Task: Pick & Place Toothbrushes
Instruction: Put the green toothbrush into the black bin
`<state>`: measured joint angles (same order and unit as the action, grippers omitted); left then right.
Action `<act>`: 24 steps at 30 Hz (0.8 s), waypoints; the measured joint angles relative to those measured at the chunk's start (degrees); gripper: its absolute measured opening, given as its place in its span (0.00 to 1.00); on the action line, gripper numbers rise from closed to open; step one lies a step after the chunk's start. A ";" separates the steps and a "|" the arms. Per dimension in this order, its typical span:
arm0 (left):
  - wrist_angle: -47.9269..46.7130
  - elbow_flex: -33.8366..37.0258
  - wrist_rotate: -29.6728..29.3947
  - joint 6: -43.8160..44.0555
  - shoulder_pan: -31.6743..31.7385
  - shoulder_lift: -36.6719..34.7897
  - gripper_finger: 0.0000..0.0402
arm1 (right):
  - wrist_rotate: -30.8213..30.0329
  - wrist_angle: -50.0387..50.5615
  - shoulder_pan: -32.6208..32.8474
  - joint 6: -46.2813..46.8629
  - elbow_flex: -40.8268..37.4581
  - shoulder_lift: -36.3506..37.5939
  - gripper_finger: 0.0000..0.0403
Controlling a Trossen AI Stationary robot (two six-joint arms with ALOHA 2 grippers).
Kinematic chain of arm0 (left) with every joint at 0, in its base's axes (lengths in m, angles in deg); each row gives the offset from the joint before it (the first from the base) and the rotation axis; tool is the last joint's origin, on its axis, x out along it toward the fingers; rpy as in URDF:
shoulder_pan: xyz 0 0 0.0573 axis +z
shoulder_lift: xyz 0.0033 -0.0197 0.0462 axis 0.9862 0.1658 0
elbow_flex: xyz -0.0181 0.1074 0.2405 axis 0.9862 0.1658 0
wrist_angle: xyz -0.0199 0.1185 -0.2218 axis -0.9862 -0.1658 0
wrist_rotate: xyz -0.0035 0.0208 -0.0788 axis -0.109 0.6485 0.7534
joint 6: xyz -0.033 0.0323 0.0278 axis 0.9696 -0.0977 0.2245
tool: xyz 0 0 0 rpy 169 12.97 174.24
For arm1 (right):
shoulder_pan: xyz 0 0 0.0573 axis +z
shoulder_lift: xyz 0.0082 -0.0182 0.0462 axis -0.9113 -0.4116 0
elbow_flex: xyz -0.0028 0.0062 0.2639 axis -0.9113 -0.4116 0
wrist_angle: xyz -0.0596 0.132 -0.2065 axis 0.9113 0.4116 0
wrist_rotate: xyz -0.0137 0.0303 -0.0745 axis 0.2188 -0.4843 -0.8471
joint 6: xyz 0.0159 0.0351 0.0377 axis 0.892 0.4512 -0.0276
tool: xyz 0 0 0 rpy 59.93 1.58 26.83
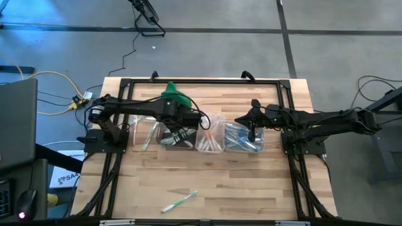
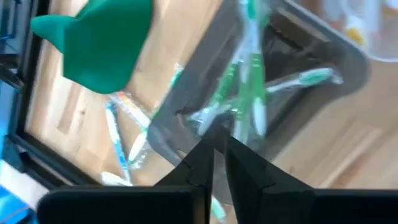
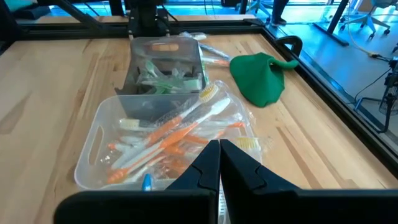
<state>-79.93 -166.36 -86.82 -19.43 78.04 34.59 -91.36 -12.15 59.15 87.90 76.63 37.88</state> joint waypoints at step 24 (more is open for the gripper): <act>27.49 0.00 1.41 8.53 -25.11 -0.73 0.01 | 0.02 -0.20 0.00 0.35 0.00 0.01 0.01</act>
<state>-52.45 -166.36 -85.42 -10.90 52.93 33.86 -91.34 -12.35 59.15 88.25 76.63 37.89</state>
